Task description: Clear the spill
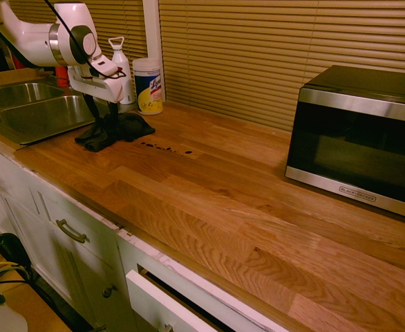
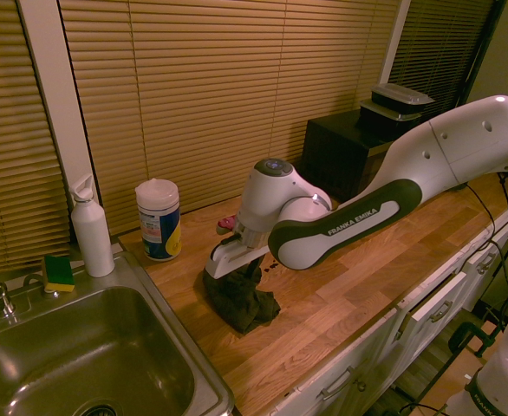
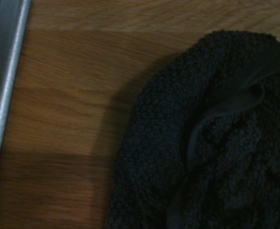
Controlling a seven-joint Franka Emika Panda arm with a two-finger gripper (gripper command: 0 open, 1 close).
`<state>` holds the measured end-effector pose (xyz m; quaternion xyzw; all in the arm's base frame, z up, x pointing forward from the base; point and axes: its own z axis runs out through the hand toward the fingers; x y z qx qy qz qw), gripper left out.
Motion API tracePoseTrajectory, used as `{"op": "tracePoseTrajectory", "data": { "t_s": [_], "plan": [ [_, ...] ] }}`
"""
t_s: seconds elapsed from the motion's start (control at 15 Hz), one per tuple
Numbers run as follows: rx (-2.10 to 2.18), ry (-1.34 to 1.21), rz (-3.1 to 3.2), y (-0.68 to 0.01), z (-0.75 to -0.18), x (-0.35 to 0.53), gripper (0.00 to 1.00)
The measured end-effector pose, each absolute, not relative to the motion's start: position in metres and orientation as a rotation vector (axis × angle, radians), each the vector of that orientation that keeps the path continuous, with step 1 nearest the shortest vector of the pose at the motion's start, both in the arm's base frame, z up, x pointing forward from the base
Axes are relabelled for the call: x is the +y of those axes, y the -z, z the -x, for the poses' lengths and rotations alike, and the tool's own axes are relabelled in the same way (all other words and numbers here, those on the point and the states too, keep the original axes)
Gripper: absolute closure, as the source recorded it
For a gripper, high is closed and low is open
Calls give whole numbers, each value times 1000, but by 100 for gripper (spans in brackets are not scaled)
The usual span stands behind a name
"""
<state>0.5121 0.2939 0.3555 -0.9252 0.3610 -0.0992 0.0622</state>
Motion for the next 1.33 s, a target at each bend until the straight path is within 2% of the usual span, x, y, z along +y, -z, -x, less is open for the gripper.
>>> {"op": "tracePoseTrajectory", "data": {
  "t_s": [0.07,1.33],
  "plan": [
    [1102,312,2804,-350,-515,296,100],
    [1161,319,2838,-332,-527,291,100]
  ]
}}
